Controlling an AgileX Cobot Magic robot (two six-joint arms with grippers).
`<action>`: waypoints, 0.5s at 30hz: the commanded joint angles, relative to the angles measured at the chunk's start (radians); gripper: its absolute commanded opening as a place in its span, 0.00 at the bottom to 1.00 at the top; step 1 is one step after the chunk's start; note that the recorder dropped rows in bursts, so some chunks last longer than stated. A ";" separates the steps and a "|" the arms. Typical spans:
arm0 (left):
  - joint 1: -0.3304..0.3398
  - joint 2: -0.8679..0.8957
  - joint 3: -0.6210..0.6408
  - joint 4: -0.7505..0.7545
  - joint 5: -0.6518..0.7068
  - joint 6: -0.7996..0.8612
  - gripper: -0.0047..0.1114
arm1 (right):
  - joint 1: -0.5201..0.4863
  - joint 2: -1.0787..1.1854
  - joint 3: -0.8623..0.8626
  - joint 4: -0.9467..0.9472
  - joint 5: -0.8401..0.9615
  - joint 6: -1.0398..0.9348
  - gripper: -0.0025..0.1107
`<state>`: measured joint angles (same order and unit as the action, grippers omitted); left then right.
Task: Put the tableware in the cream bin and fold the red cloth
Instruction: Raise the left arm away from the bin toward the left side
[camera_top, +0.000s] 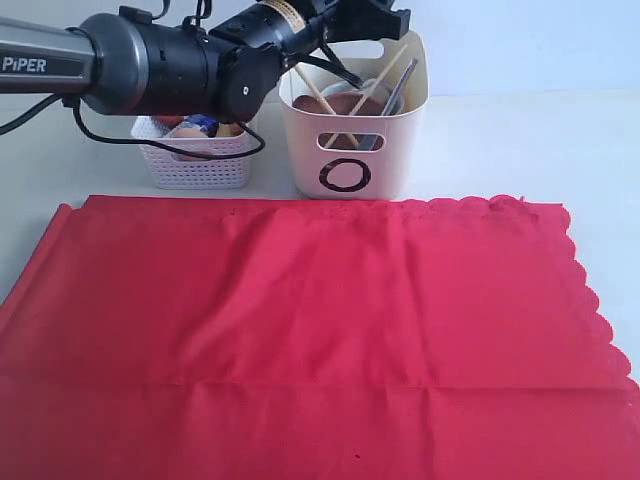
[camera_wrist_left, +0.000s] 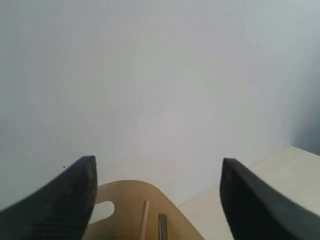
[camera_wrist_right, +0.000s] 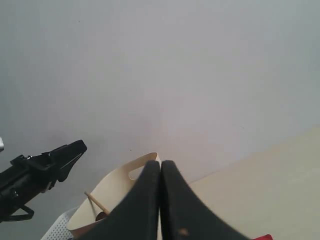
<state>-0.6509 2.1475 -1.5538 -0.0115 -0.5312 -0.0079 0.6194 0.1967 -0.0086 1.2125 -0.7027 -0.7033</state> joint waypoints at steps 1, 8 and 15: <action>0.005 -0.005 -0.008 -0.003 -0.017 0.000 0.62 | -0.003 -0.002 0.003 -0.009 -0.003 -0.003 0.02; 0.005 -0.013 -0.008 -0.003 -0.017 -0.050 0.36 | -0.003 -0.002 0.003 -0.009 -0.003 -0.003 0.02; 0.003 -0.045 -0.008 -0.003 0.107 -0.050 0.04 | -0.003 -0.002 0.003 -0.009 -0.003 -0.003 0.02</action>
<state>-0.6509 2.1333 -1.5538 -0.0115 -0.4854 -0.0485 0.6194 0.1967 -0.0086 1.2125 -0.7027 -0.7033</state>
